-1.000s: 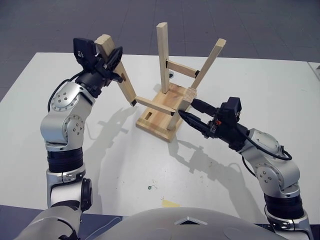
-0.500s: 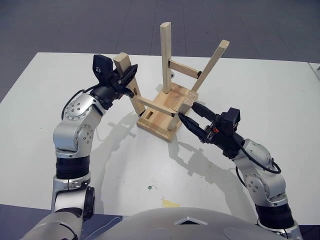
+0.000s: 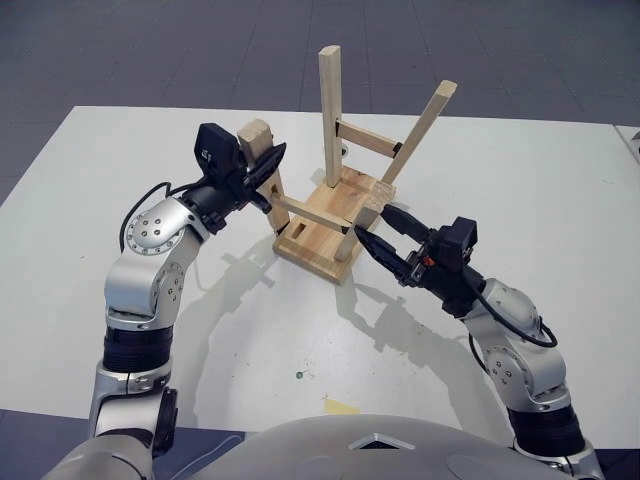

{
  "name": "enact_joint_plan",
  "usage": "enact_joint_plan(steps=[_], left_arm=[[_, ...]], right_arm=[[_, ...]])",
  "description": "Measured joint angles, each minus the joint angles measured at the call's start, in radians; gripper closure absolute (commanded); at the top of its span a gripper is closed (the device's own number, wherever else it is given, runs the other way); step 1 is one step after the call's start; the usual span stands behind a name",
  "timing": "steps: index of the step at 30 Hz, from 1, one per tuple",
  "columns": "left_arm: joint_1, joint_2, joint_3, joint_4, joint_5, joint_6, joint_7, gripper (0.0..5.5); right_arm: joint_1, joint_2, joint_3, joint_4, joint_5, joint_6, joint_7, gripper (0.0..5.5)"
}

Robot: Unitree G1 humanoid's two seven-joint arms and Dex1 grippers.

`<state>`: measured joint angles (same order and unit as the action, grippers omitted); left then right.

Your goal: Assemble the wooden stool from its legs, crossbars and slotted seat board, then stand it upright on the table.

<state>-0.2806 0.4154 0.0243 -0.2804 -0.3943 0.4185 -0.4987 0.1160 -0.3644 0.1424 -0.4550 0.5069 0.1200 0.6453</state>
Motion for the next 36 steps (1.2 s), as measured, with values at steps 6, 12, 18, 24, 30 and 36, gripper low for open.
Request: enact_joint_plan(steps=[6, 12, 18, 24, 30, 36], left_arm=[[0.012, 0.023, -0.016, -0.009, 0.012, -0.016, -0.02, 4.46], [0.017, 0.05, -0.037, 0.0, 0.039, -0.052, -0.055, 4.47], [0.018, 0.024, -0.043, -0.012, 0.042, -0.038, -0.021, 4.47], [0.041, 0.072, -0.082, -0.076, 0.086, -0.018, -0.025, 4.46], [0.038, 0.095, -0.1, -0.057, 0.117, -0.052, -0.055, 4.46], [0.03, 0.022, -0.102, -0.039, 0.132, -0.036, 0.001, 4.46]], right_arm=[[0.001, 0.0, 0.006, 0.008, -0.001, -0.013, -0.001, 3.32], [0.002, 0.0, 0.009, 0.012, -0.001, -0.014, -0.006, 3.32], [0.005, 0.0, 0.013, 0.014, -0.002, -0.022, -0.014, 3.32], [0.007, 0.0, 0.014, 0.017, -0.002, -0.03, -0.015, 3.32], [0.007, 0.0, 0.022, 0.031, -0.003, -0.042, -0.013, 3.32], [0.007, 0.0, 0.028, 0.04, -0.018, -0.042, -0.025, 3.33]])
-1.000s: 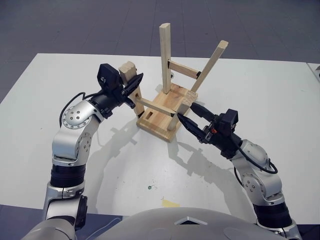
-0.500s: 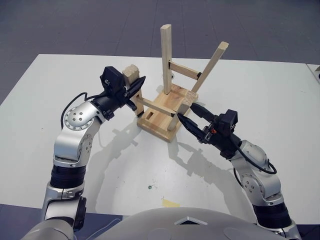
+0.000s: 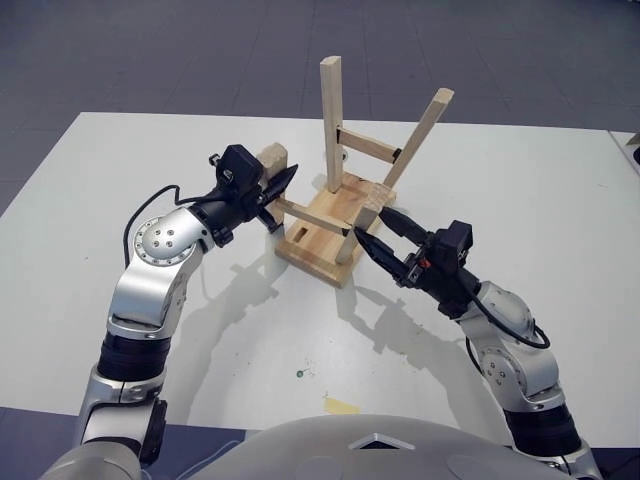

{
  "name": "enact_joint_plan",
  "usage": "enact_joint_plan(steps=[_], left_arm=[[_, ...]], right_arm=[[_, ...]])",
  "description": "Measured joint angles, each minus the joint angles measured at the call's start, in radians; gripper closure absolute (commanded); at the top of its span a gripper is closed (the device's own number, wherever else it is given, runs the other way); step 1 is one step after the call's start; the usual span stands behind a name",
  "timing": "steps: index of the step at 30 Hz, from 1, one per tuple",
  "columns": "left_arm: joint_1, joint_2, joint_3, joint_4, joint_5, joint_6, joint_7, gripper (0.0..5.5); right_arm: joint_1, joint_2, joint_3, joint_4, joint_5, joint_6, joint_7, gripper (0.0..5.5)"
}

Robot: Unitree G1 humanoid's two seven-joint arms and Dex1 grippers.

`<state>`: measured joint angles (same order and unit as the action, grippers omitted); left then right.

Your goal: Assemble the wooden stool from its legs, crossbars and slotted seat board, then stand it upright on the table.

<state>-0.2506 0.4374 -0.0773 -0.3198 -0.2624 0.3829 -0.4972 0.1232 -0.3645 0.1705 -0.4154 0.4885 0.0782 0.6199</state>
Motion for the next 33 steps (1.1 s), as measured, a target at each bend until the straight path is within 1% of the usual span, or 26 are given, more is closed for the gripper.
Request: enact_joint_plan(steps=[8, 17, 33], left_arm=[[-0.017, -0.019, 0.018, -0.019, -0.017, 0.077, 0.012, 4.46], [-0.051, -0.049, 0.114, -0.05, -0.137, 0.231, 0.027, 4.46], [-0.059, -0.062, 0.126, -0.07, -0.136, 0.255, 0.037, 4.46]], right_arm=[[0.001, 0.0, 0.009, 0.004, -0.031, -0.002, -0.013, 3.34], [0.001, -0.001, 0.013, 0.013, -0.049, -0.004, -0.015, 3.35], [-0.005, -0.001, 0.013, 0.042, -0.064, -0.026, -0.005, 3.35]])
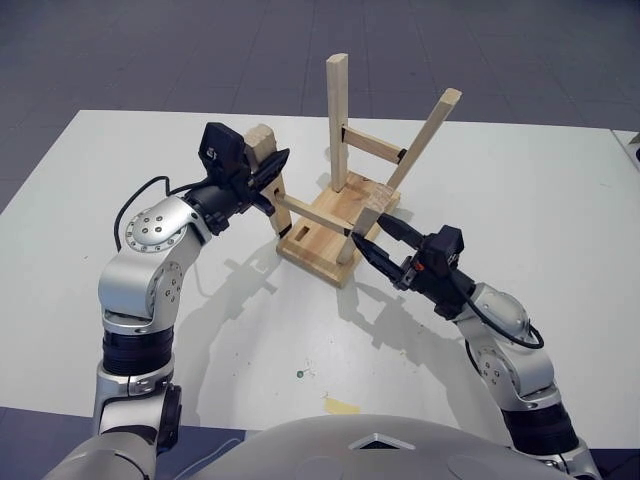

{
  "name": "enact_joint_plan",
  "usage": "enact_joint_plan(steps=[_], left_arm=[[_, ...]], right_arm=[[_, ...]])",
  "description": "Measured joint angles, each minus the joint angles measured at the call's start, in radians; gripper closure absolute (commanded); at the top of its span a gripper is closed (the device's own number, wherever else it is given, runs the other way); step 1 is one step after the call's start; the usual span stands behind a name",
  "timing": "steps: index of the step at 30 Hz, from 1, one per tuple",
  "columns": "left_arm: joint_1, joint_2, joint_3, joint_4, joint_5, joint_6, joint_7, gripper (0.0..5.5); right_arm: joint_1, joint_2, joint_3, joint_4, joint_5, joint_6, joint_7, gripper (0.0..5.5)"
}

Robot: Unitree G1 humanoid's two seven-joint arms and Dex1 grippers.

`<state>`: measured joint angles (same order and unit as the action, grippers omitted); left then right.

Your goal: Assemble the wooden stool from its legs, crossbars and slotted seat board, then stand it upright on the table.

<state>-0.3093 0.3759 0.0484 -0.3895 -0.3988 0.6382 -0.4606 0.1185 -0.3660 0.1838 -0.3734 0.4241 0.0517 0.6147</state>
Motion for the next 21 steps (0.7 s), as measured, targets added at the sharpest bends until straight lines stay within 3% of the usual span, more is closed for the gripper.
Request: enact_joint_plan(steps=[10, 21], left_arm=[[-0.083, -0.01, 0.038, -0.015, -0.041, 0.019, 0.0, 4.46], [-0.064, -0.011, -0.044, 0.047, 0.071, -0.126, 0.017, 4.47]], right_arm=[[-0.002, 0.0, 0.003, 0.008, -0.007, -0.001, -0.004, 3.35], [-0.003, 0.002, 0.015, 0.008, -0.008, -0.001, -0.014, 3.35]])
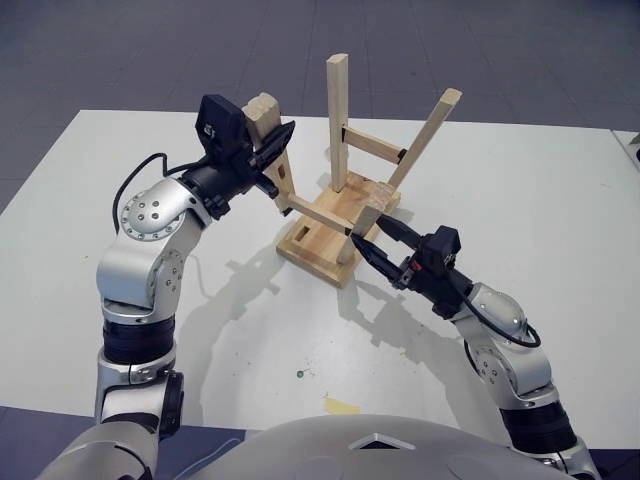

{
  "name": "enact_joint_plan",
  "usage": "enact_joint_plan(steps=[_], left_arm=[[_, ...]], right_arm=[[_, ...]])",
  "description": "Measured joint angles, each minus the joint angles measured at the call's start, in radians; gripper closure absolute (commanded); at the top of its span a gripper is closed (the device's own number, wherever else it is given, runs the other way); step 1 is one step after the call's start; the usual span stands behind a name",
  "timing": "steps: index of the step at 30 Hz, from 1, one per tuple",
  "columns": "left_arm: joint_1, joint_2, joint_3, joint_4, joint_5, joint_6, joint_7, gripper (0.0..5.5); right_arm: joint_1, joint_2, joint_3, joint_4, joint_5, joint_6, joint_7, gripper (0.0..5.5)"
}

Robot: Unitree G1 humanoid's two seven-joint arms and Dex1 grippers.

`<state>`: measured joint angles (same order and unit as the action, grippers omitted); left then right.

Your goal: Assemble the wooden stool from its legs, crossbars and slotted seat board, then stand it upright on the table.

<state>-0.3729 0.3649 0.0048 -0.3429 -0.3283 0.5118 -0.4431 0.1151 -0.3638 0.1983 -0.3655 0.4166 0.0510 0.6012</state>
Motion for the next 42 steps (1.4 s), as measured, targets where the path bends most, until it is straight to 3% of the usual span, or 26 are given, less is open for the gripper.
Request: enact_joint_plan(steps=[8, 15, 22, 28, 42], left_arm=[[-0.054, -0.025, 0.067, 0.072, 0.023, -0.065, 0.058, 4.47], [-0.06, 0.054, 0.223, 0.112, -0.26, 0.173, -0.073, 4.47], [-0.055, 0.008, 0.34, 0.209, -0.412, 0.346, 0.015, 4.47], [-0.036, -0.043, 0.338, 0.191, -0.429, 0.345, 0.092, 4.47], [-0.043, 0.043, 0.238, 0.178, -0.381, 0.278, 0.032, 4.47]], right_arm=[[-0.003, 0.0, 0.004, 0.0, 0.0, 0.0, 0.0, 3.35], [0.0, 0.012, -0.002, 0.005, 0.004, -0.003, 0.001, 3.35], [0.0, 0.022, -0.006, 0.012, 0.008, -0.011, 0.001, 3.35], [-0.001, 0.022, -0.006, 0.014, 0.008, -0.011, 0.001, 3.35], [-0.003, 0.022, -0.002, 0.015, 0.004, -0.011, 0.002, 3.35]])
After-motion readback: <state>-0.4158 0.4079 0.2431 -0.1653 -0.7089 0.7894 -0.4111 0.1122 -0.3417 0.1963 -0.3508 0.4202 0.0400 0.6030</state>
